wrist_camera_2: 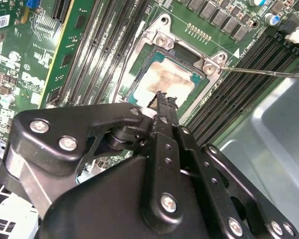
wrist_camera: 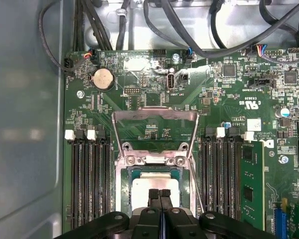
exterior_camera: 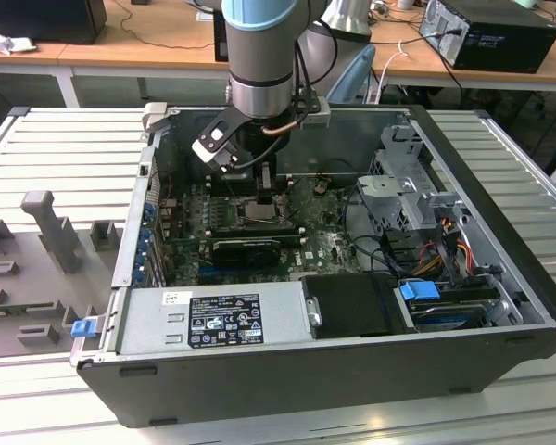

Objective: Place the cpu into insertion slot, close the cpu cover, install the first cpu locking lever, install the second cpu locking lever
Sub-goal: 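Close the cpu cover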

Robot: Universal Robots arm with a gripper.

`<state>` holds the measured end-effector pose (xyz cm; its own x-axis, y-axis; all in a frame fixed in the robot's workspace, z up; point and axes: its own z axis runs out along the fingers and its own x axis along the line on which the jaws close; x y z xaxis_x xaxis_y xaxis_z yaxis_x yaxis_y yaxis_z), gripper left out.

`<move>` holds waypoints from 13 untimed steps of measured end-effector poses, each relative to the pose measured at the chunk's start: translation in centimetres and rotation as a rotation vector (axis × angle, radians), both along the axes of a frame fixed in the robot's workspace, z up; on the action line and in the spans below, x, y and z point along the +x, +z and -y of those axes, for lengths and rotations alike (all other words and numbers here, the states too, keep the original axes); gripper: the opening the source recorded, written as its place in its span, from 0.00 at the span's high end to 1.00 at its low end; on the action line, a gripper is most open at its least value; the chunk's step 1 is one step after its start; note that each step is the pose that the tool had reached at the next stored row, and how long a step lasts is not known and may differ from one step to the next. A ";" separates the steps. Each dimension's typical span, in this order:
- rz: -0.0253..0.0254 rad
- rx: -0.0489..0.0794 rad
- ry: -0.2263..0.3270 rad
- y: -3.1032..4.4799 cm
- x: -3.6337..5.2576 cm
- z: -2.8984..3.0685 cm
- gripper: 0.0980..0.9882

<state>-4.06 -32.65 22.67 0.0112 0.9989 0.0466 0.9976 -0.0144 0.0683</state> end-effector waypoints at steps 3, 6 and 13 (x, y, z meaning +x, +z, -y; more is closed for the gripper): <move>0.0001 -0.001 0.000 0.29 -0.01 -0.20 0.99; 0.0002 -0.001 0.000 0.74 -0.02 -0.25 0.99; 0.0002 -0.001 0.000 3.43 -0.01 -0.61 0.99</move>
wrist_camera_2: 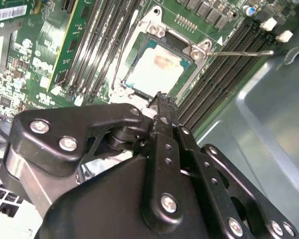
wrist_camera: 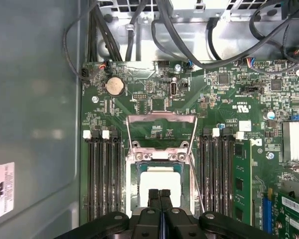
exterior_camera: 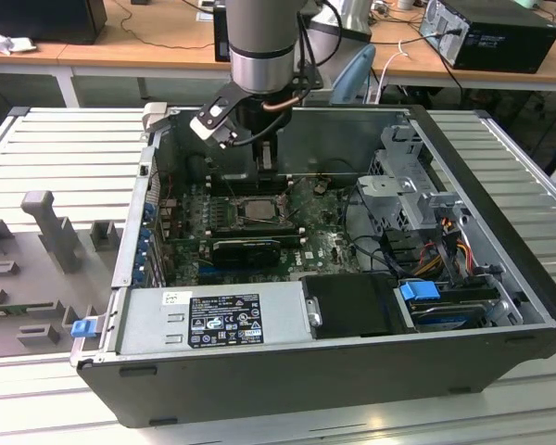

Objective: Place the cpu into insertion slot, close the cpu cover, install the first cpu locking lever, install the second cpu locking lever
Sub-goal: 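Close the cpu cover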

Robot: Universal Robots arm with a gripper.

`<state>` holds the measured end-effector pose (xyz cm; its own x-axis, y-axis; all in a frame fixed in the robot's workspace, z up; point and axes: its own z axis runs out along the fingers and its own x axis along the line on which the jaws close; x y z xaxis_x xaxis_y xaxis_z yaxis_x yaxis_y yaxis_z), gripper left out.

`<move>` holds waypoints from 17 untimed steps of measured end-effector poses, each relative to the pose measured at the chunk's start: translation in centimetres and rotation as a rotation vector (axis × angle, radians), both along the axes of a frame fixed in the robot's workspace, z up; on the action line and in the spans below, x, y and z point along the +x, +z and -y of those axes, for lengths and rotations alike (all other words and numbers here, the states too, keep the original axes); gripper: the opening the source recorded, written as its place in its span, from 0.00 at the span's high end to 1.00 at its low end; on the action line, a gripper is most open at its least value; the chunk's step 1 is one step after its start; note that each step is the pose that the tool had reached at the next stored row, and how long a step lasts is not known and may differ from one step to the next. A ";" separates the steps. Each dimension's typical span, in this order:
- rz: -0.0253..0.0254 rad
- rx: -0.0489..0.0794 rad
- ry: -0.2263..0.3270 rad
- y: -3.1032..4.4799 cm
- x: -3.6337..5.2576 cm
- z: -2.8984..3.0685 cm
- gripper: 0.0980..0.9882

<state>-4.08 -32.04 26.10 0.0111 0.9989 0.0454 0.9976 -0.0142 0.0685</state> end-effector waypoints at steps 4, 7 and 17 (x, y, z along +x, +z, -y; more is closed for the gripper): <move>0.0000 0.000 0.000 0.59 0.01 -0.24 0.99; 0.0000 0.000 0.000 0.60 0.23 -0.28 0.99; -0.0001 0.000 0.000 0.60 2.05 -0.50 0.99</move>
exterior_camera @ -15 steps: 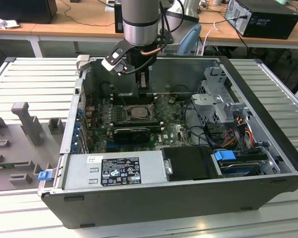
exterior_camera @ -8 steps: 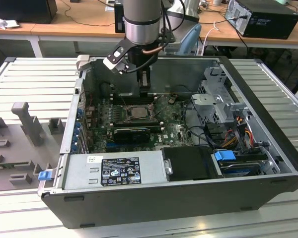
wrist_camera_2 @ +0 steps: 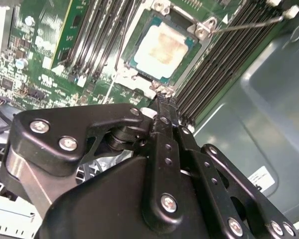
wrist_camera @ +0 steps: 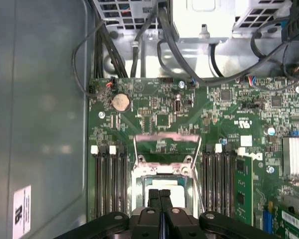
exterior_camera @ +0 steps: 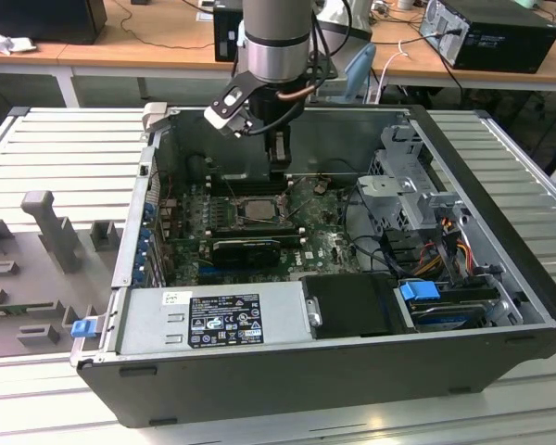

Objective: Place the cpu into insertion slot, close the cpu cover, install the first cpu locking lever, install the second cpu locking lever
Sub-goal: 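Close the cpu cover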

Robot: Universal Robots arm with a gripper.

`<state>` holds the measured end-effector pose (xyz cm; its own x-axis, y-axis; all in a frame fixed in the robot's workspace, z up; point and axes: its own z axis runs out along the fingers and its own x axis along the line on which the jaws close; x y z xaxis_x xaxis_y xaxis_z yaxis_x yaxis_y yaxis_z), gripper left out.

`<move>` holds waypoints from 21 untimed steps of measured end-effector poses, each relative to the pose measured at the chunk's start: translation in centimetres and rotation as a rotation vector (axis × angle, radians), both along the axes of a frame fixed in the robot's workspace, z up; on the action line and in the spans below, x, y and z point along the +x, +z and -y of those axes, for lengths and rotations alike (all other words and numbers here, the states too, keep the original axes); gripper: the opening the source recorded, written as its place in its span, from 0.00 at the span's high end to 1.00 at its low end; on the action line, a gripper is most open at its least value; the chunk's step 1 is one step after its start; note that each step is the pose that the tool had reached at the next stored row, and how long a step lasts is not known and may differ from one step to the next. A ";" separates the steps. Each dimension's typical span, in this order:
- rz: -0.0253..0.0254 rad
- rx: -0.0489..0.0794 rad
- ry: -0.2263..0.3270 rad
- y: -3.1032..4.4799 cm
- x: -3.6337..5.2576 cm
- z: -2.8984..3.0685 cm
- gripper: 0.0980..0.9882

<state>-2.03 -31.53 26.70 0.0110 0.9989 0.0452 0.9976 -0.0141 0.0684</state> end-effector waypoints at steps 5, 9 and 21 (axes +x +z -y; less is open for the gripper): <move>0.0001 0.000 0.000 0.08 0.15 -0.05 0.99; 0.0001 0.000 0.000 0.10 0.66 -0.10 0.99; 0.0001 0.000 0.000 0.16 1.56 -0.27 0.99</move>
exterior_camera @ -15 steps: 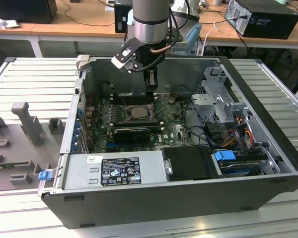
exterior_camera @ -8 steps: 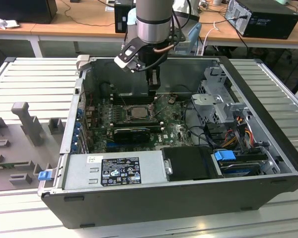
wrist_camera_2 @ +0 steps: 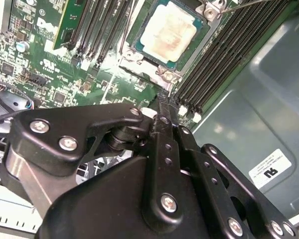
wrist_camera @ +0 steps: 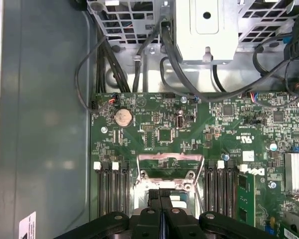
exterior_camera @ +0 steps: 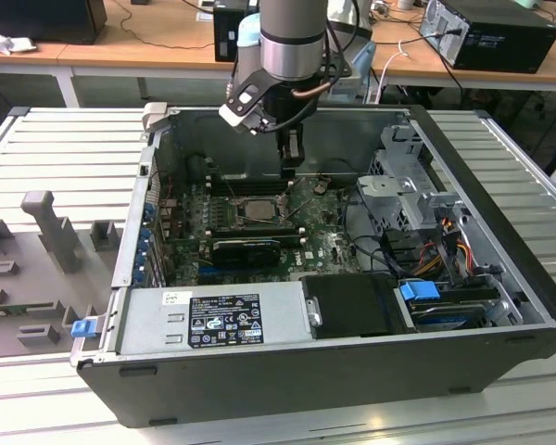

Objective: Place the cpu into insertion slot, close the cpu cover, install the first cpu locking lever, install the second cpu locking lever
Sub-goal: 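Close the cpu cover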

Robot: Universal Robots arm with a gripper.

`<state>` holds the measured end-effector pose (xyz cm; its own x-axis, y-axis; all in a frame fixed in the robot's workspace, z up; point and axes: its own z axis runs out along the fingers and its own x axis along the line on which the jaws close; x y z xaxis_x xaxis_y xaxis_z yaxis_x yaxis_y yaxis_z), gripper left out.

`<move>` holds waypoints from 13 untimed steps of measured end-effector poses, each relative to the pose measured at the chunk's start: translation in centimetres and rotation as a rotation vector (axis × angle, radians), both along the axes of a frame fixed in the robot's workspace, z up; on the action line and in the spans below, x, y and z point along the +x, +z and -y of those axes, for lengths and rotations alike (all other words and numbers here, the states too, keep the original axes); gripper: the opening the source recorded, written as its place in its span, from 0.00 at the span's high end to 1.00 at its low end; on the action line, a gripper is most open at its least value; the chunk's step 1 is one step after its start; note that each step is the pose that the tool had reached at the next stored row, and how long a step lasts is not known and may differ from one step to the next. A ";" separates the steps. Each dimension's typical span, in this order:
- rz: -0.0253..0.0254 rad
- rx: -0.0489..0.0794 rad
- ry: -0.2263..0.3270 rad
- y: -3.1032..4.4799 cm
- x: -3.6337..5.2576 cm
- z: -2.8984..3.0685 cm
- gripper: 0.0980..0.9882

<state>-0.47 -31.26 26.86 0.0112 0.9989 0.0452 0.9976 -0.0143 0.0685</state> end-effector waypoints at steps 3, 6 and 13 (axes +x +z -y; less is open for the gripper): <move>-0.0001 0.000 0.000 0.01 0.70 -0.03 0.99; -0.0005 0.000 0.000 0.01 1.64 -0.07 0.99; -0.0009 0.000 0.000 0.00 3.49 -0.08 0.99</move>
